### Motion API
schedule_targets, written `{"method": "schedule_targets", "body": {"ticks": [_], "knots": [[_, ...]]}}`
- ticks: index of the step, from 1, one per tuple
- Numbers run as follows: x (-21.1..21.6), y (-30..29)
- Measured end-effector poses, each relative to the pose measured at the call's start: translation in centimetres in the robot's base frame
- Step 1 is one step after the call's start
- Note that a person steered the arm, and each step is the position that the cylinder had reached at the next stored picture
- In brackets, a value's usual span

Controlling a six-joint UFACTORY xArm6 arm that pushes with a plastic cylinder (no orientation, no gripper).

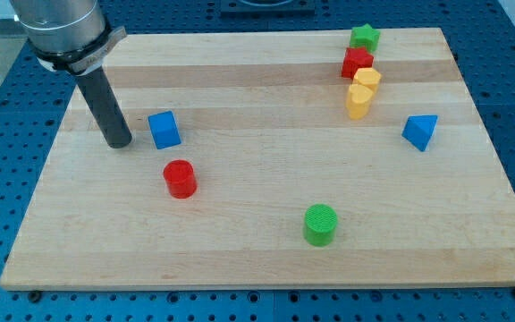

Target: Slide blue cube towards center

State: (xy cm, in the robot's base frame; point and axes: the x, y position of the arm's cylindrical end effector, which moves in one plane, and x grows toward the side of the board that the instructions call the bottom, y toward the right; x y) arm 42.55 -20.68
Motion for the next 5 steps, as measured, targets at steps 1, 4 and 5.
{"method": "schedule_targets", "body": {"ticks": [1, 4, 5], "knots": [[-1.7, 1.0], [-1.8, 6.2], [-1.8, 9.0]]}}
